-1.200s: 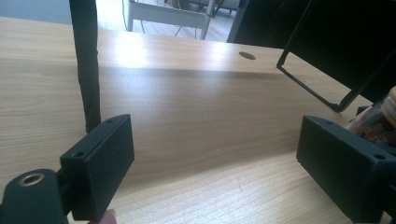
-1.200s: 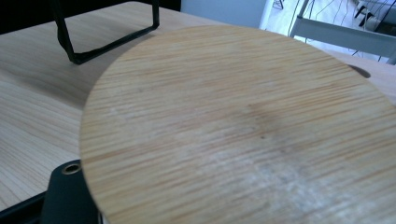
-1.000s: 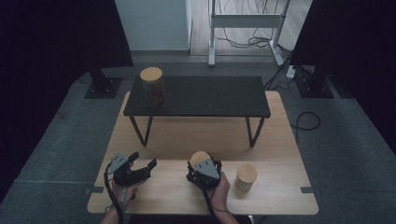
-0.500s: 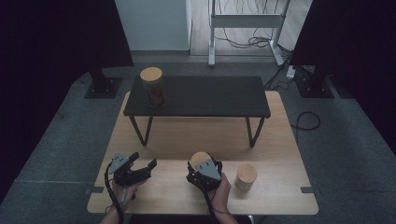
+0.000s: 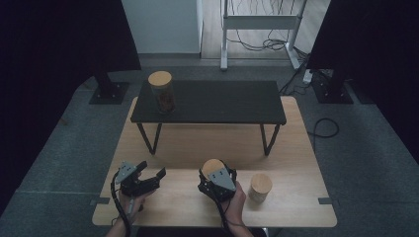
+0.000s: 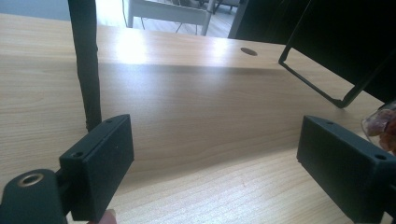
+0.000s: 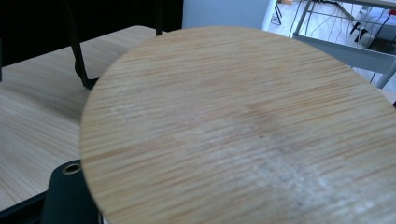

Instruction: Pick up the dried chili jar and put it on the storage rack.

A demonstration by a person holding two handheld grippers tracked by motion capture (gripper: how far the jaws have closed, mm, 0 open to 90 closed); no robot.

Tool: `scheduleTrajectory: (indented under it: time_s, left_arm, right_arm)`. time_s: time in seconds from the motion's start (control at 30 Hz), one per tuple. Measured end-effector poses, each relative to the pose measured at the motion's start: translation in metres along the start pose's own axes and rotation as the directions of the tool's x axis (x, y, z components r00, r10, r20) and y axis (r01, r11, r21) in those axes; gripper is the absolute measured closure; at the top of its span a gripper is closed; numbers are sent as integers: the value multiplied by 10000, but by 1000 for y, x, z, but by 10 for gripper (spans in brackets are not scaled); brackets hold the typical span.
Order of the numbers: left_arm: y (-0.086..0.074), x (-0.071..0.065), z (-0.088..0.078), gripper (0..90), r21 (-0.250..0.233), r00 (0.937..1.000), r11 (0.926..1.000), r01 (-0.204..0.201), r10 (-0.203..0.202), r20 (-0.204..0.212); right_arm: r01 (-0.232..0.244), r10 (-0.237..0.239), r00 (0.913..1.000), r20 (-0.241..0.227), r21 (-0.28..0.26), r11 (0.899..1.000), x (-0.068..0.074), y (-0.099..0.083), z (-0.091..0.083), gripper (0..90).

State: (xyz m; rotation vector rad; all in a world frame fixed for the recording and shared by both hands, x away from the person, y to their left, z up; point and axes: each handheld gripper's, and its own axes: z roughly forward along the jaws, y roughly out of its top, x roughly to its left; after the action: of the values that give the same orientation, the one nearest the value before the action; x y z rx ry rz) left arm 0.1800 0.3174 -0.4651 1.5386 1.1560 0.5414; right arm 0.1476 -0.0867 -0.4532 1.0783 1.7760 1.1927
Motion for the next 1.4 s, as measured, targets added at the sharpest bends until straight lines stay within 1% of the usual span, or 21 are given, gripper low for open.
scheduleTrajectory:
  time_s: [0.2,0.47,0.73,1.1,1.4]
  left_arm:
    - [0,0,0,105,-21,10000,10000,-21,21,-8]
    - [0,-1,-1,105,-47,10000,10000,-43,43,-9]
    - [1,0,-1,105,-72,10000,10000,-7,7,-17]
    - [0,0,-1,105,-59,10000,10000,-23,23,-39]
    - [0,0,-1,106,-50,10000,10000,-27,27,-63]
  right_arm:
    - [44,-44,10000,-9,-165,9999,0,4,-5,244]
    - [48,-50,9999,-102,-246,9997,0,9,-9,245]
    - [152,-154,9999,-38,-375,9992,0,14,-12,245]
    - [104,-102,9999,45,-514,9986,-3,19,-16,245]
    - [39,-28,9999,151,-740,9972,-6,23,-20,246]
